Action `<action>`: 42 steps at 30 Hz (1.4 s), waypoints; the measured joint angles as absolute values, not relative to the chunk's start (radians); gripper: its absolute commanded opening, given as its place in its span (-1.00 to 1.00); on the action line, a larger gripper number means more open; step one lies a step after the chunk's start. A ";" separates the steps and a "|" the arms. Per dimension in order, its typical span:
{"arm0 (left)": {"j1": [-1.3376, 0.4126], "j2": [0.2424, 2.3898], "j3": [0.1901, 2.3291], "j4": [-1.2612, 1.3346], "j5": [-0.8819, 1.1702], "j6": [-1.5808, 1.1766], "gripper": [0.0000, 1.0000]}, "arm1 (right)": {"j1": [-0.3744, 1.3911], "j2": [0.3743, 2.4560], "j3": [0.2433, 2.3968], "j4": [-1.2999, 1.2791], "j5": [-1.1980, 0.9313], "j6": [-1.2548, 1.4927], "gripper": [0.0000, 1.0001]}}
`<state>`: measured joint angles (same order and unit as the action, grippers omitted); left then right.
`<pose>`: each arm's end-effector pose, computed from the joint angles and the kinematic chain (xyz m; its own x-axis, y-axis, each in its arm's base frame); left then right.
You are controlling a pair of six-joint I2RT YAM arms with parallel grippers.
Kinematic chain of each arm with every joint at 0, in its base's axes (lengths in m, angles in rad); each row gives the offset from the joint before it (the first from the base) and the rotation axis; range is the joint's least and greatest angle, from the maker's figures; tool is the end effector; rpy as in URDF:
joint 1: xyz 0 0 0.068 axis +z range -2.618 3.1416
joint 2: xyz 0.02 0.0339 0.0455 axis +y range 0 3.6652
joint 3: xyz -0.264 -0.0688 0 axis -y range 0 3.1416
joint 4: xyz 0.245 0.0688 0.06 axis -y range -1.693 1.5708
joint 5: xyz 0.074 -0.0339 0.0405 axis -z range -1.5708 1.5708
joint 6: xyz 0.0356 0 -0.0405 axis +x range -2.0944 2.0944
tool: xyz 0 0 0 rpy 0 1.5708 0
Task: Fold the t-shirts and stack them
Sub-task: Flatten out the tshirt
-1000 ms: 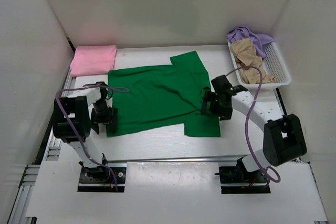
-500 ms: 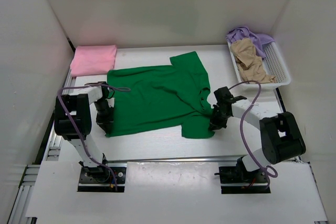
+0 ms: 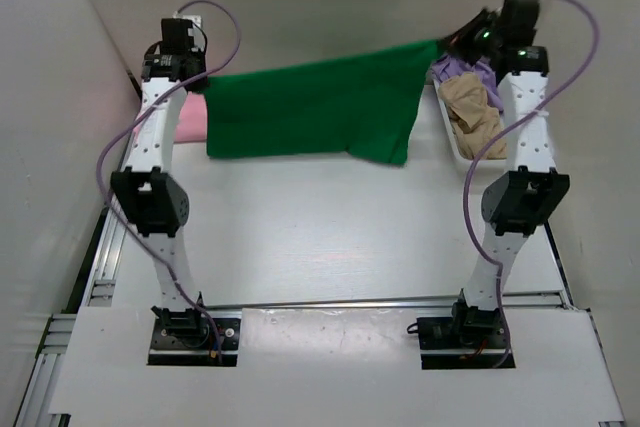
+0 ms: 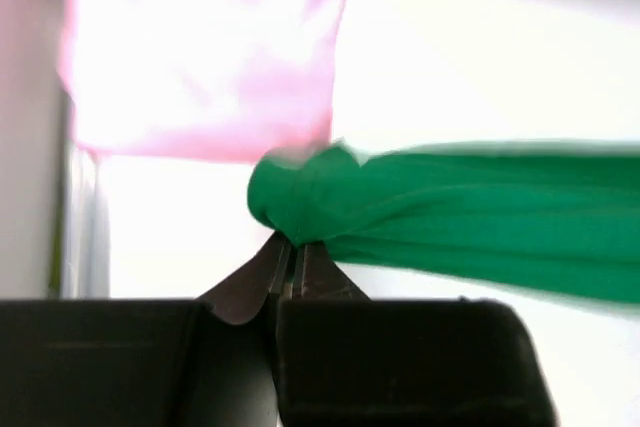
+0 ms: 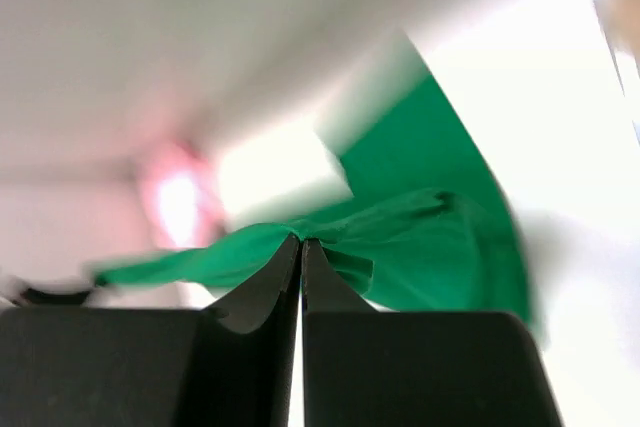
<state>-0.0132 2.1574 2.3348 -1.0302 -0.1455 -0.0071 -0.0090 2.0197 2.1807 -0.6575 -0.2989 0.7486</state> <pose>0.4686 -0.0010 0.3534 -0.7525 0.0029 -0.6586 -0.0877 0.9907 0.1045 0.4618 0.0063 0.3984 -0.5193 0.6551 -0.5487 0.1408 0.6989 0.7012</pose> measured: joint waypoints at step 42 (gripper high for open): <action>0.017 1.404 0.931 -1.062 -0.188 0.000 0.70 | 0.336 0.798 0.477 -0.680 0.008 0.828 -1.00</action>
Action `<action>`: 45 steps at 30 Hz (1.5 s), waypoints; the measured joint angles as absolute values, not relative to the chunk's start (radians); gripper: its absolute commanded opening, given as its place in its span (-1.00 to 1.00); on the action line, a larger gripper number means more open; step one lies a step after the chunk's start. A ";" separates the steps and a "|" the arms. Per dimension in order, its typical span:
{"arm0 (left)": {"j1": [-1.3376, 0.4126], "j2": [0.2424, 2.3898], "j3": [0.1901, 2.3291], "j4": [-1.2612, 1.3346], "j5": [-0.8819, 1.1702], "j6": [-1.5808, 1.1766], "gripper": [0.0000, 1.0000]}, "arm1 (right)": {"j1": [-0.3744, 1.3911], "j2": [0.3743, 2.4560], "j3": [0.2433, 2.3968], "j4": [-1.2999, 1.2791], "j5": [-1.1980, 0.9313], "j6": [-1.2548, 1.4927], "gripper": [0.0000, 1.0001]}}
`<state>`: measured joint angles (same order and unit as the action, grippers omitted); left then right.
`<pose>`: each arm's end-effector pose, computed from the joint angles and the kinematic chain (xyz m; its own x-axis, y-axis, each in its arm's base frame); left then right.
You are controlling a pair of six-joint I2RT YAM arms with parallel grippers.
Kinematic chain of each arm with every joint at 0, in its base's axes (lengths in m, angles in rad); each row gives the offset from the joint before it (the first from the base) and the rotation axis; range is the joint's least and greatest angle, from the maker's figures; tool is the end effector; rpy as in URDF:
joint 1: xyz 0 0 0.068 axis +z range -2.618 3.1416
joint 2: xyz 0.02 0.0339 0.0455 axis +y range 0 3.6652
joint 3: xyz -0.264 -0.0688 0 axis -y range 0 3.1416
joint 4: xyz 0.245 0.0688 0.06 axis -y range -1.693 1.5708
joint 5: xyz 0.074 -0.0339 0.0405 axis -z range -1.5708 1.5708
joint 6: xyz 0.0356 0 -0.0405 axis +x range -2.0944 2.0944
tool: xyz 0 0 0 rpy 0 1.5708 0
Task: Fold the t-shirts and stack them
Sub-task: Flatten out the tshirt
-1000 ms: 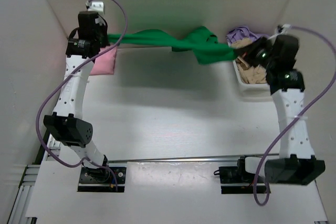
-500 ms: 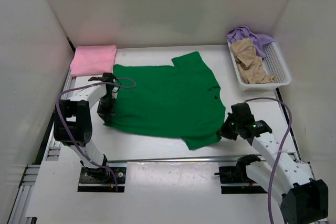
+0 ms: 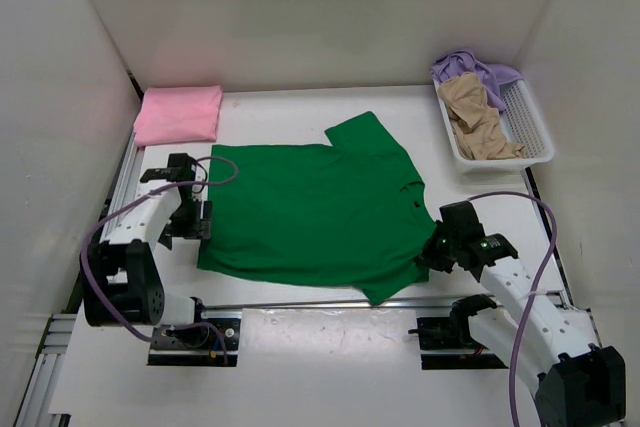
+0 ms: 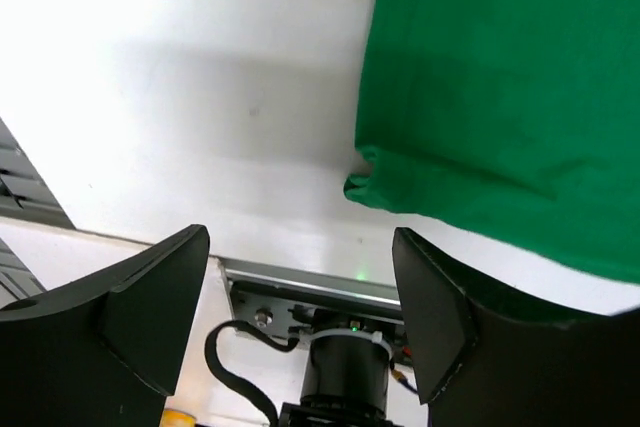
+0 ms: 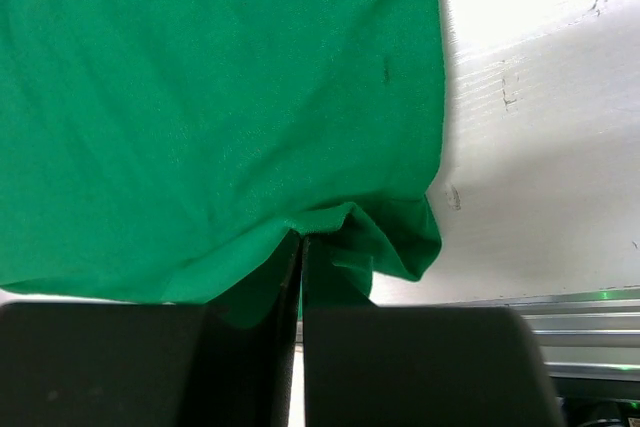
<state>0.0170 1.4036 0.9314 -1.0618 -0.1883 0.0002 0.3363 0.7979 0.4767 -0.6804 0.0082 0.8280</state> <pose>0.2254 0.0105 0.2069 -0.9992 -0.0168 -0.0367 -0.0234 0.9821 0.1871 0.1381 0.0480 0.1898 -0.7778 0.5084 -0.3696 0.3653 0.8442 0.3923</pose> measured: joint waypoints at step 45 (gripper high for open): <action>-0.176 2.050 1.482 -0.953 -0.222 0.005 0.63 | 0.341 0.776 0.474 -0.729 0.046 0.831 -1.00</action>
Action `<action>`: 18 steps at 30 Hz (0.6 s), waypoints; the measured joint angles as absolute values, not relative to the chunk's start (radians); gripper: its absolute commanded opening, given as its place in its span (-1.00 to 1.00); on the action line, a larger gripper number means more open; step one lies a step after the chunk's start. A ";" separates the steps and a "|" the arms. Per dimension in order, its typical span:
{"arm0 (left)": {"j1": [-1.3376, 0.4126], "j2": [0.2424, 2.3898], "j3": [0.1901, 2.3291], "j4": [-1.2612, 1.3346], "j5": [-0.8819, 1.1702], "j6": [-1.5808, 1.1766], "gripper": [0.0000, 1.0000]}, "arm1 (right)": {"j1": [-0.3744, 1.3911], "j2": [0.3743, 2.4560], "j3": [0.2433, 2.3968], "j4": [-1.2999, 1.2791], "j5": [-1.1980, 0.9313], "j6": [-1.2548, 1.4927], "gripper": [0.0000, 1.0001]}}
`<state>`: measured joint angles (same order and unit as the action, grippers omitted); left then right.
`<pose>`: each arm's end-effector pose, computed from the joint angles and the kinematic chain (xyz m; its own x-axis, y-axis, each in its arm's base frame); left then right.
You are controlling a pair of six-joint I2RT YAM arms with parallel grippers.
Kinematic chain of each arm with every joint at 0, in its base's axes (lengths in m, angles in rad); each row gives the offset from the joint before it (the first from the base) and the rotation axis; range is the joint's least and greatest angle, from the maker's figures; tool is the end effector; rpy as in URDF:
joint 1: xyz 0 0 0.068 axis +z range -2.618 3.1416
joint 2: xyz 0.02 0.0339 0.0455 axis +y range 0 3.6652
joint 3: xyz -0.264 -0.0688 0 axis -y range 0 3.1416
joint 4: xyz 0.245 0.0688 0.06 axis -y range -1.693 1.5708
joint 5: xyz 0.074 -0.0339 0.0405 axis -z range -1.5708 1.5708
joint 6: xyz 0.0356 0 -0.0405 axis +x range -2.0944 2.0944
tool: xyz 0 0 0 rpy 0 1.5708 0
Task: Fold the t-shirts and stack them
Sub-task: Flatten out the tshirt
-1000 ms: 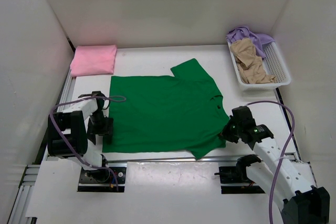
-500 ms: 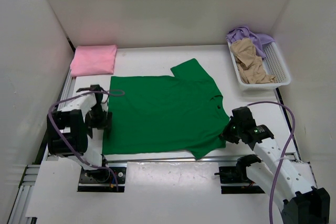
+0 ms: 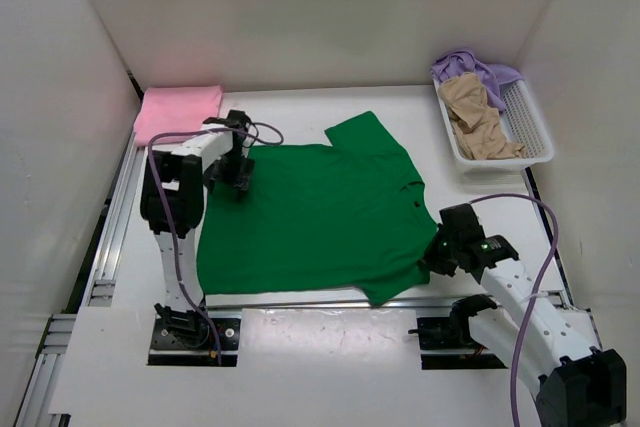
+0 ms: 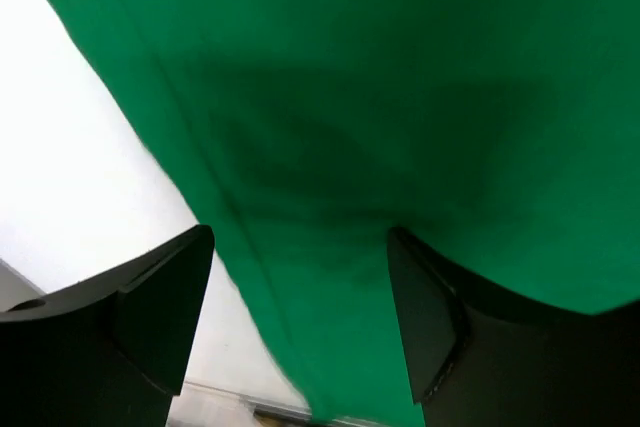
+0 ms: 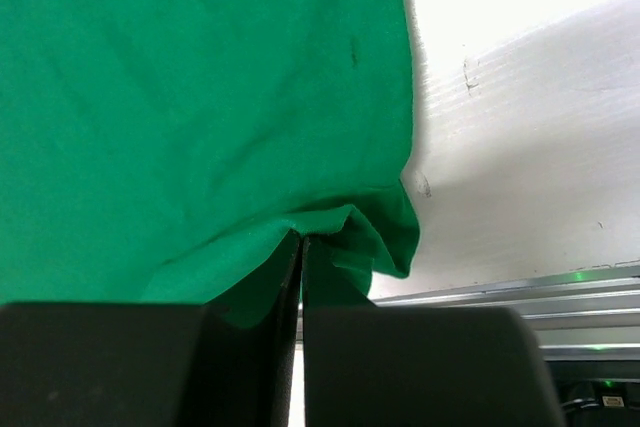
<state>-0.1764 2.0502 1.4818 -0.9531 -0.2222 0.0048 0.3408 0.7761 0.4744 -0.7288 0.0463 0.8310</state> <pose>0.3813 -0.0600 0.1578 -0.9825 0.1799 -0.0482 0.1652 0.9613 0.2203 0.1322 0.0451 0.1890 -0.7749 0.5080 -0.3761 0.3870 0.8518 0.3532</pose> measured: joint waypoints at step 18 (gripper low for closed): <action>-0.204 2.240 1.822 -0.906 -0.337 0.010 1.00 | 0.341 0.956 0.509 -0.695 0.043 0.810 -1.00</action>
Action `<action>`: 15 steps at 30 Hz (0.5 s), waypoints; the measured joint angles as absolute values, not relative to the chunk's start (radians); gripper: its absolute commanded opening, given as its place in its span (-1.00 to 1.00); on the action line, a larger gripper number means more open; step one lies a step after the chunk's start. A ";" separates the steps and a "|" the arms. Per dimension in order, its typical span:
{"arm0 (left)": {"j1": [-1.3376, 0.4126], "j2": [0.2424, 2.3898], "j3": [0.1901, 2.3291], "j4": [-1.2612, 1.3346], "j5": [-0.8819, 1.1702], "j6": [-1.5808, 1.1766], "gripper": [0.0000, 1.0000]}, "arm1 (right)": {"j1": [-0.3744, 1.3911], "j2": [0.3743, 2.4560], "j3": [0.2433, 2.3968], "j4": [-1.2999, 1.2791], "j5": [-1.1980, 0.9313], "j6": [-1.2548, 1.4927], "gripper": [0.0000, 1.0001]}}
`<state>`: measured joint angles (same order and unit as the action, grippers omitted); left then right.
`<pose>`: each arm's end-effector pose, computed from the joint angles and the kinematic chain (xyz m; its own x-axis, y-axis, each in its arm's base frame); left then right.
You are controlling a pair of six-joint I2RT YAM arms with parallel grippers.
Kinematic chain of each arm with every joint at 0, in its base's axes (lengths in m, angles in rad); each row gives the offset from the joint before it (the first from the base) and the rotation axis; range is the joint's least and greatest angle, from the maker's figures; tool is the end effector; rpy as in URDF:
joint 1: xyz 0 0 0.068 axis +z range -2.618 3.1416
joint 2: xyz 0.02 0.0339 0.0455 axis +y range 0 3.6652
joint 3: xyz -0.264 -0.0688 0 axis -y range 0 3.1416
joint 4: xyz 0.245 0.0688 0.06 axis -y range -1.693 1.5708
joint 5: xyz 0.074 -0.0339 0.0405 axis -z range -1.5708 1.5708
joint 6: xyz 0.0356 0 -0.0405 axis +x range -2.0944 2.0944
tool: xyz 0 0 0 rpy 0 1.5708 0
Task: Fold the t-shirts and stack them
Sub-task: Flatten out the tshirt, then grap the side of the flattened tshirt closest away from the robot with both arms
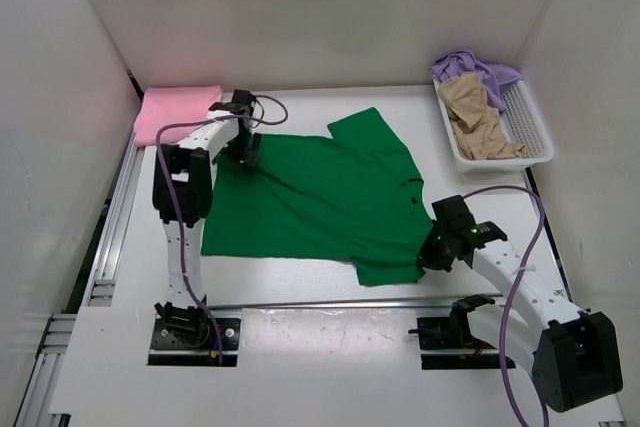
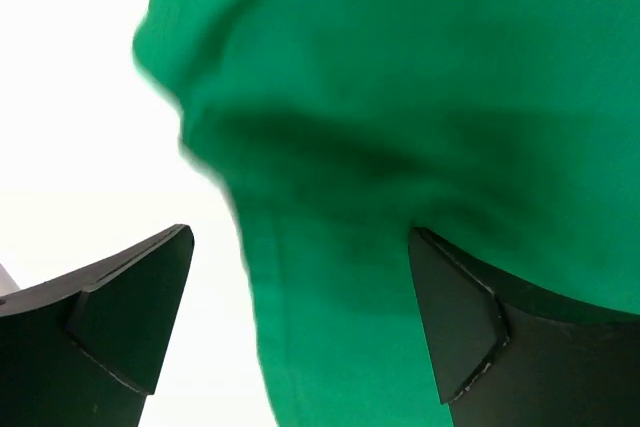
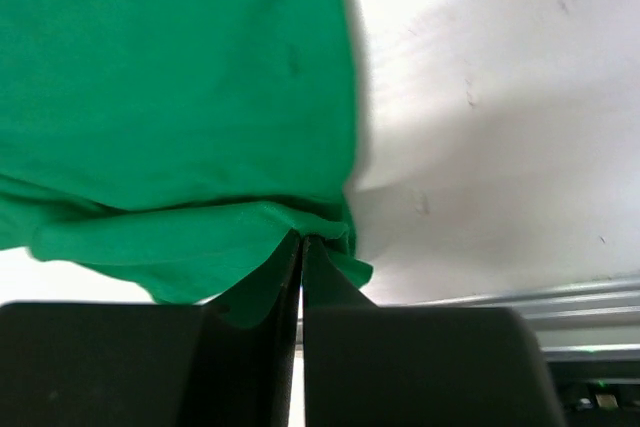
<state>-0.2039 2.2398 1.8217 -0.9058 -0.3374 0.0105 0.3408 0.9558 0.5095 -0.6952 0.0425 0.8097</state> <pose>0.4512 -0.0813 0.1716 -0.9484 0.2062 -0.2410 0.1218 0.9383 0.3235 0.1515 0.0521 0.1779 -0.8208 0.4765 -0.3151 0.4017 0.8736 0.2747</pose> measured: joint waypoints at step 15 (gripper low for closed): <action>-0.138 1.603 1.042 -0.983 -0.193 0.003 0.98 | 0.341 0.922 0.514 -0.652 0.038 0.778 -1.00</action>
<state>-0.1379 1.6028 1.0420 -0.9833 -0.1928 0.0032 0.3408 0.9222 0.5140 -0.6518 0.0380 0.7776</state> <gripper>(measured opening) 0.992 0.003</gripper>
